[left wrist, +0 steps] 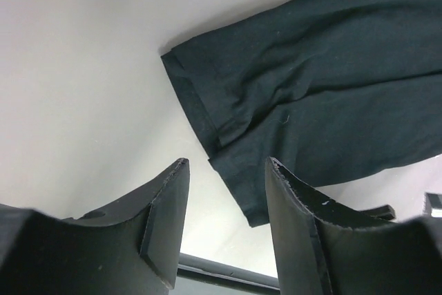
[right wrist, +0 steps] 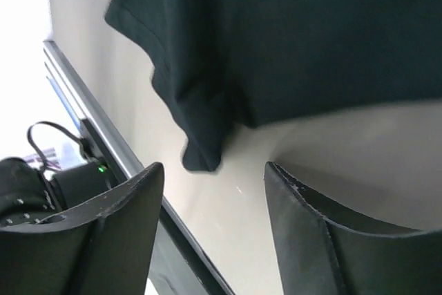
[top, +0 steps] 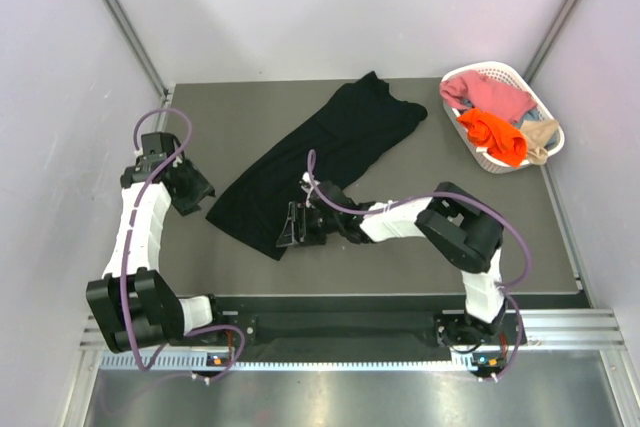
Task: Fold and stack the t-shirts
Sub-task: Fold the tshirt
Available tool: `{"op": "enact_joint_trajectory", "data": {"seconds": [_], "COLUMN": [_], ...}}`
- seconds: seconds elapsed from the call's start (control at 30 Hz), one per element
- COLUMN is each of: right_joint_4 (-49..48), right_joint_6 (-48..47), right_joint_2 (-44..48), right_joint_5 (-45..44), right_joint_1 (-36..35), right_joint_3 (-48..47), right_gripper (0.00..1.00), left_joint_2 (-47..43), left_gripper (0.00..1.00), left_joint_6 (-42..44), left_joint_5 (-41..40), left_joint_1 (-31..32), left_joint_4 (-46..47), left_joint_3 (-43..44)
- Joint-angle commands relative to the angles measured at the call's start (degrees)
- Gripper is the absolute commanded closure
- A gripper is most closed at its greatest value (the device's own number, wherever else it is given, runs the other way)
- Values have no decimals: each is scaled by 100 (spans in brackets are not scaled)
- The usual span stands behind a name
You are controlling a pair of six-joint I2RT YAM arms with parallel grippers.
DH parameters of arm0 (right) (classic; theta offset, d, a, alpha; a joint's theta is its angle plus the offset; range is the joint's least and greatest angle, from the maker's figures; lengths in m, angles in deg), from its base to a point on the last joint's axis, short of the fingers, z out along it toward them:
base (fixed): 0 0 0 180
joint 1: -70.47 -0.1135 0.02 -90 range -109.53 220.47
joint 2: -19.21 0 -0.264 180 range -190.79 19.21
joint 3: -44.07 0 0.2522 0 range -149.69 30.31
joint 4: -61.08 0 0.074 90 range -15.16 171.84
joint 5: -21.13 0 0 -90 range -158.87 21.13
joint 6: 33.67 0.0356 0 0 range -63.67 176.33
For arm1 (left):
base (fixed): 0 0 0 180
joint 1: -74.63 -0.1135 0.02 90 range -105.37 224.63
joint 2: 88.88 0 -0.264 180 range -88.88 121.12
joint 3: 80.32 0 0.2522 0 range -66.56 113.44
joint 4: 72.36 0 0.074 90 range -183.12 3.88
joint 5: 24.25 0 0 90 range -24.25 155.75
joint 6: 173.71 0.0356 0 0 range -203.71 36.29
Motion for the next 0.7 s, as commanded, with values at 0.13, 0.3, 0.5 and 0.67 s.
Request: {"op": "enact_joint_trajectory", "data": {"seconds": [0.13,0.3,0.5,0.67], "right_joint_4": [-288,-235,89,853], "right_joint_6": [461,689,515,-284], "right_joint_2": [-525,-631,53,1211], "right_joint_5": [-89,-71,69,596], "right_joint_1": [-246,-369,-281,-97], "right_joint_3": [-524,-429,422,1320], "right_gripper": [46,73,100,100], "left_joint_2": [72,72,37,-156], "left_gripper": [48,48,46,44], "left_joint_6": [-22,22,154,163], "left_joint_5": [-111,-164,-156,116], "left_joint_1": [4,13,39,206], "left_joint_4": [-21,-38,-109,-12], "left_joint_3": [330,365,383,137]}}
